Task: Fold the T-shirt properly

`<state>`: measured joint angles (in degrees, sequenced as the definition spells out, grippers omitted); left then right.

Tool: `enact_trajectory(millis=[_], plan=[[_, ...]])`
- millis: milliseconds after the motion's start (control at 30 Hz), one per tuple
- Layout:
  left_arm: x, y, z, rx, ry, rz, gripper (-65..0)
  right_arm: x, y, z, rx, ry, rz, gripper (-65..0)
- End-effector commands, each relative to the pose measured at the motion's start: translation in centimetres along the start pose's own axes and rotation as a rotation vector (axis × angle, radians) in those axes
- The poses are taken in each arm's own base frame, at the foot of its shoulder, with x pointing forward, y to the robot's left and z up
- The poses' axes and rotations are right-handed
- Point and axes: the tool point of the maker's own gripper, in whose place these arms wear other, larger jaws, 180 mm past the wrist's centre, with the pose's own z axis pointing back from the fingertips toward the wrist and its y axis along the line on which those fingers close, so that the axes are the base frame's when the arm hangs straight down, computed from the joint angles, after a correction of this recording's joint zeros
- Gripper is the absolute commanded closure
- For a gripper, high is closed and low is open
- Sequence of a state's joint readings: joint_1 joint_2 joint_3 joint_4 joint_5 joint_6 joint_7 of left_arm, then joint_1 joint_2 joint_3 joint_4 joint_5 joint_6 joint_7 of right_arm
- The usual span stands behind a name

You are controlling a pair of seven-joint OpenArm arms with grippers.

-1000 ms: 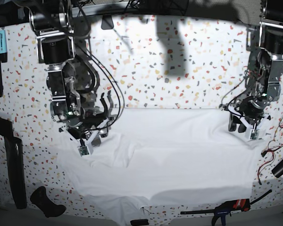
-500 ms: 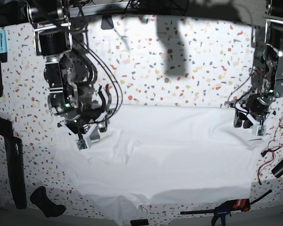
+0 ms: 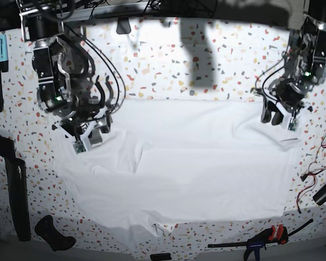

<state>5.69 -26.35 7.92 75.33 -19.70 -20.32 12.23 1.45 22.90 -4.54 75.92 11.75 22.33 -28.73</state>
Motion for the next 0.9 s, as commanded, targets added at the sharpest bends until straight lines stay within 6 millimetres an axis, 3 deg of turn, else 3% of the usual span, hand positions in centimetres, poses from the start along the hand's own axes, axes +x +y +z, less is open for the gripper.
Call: enact_trajectory(millis=[0,133,533,700,867], plan=[[-2.2,-0.1,0.7,-0.001,0.086,-0.035,-18.5,-3.5,-0.8,0.5,-0.029,0.133,0.039,-32.1],[-5.1,-1.1,2.5,0.015,0.148,-0.095,-18.5,-5.8,0.3,1.6,-0.011,0.168,0.058,-32.1],[-9.7,-6.2,8.0,-0.037,0.244,-0.147,-18.5,-13.4,7.3,7.9,0.099,0.284,0.130,-32.1],[-11.1,-7.8,9.9,-0.062,0.277,-0.148,-18.5,-16.1,7.7,10.2,0.073,0.348,0.218,-32.1],[-12.1,-7.8,11.7,-0.011,0.309,-0.223,-18.5,-17.6,7.4,11.7,0.047,0.382,0.211,-32.1]])
